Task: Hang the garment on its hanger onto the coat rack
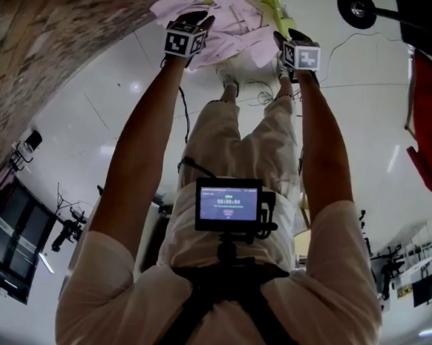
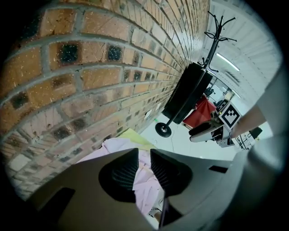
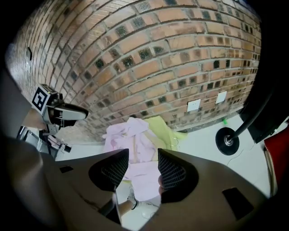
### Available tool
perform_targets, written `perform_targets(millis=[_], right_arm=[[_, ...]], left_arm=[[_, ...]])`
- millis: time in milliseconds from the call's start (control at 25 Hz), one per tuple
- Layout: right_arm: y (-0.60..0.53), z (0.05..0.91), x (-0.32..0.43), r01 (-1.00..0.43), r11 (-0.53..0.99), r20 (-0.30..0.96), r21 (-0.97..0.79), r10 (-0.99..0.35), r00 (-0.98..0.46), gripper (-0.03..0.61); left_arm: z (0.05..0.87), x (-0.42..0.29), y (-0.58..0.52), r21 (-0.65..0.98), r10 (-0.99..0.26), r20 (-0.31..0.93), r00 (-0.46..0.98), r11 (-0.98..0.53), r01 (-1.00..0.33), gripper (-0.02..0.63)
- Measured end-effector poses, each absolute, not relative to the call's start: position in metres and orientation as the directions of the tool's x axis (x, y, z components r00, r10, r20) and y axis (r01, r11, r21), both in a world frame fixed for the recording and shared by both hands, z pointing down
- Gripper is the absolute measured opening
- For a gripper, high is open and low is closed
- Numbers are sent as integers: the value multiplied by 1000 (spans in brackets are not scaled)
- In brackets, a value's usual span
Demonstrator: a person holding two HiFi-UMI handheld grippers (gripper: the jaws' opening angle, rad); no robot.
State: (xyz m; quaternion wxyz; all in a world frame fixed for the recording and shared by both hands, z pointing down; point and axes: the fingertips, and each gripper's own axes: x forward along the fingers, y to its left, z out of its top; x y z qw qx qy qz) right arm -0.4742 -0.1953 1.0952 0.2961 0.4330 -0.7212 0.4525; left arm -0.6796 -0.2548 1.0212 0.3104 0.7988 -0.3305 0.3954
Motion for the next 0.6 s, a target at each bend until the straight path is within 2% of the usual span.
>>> perform_targets(millis=[200,400,600], right_arm=[[-188,1106,-477,-894,212,846,-394,-297,-443,181],[-187,1110,-480,-894,194,846,-404,-292,-446,181],[-187,1109,-485,-887,204,836,-414,-301,-459,181]], left_arm=[[1030,-680,-253,242,-267,851,452,-564,-790,81],[1036,-684,-245,209,-232,885,403,-574,-791,83],[1035,-669,-242,229,-222,874,432,-597,-769,83]])
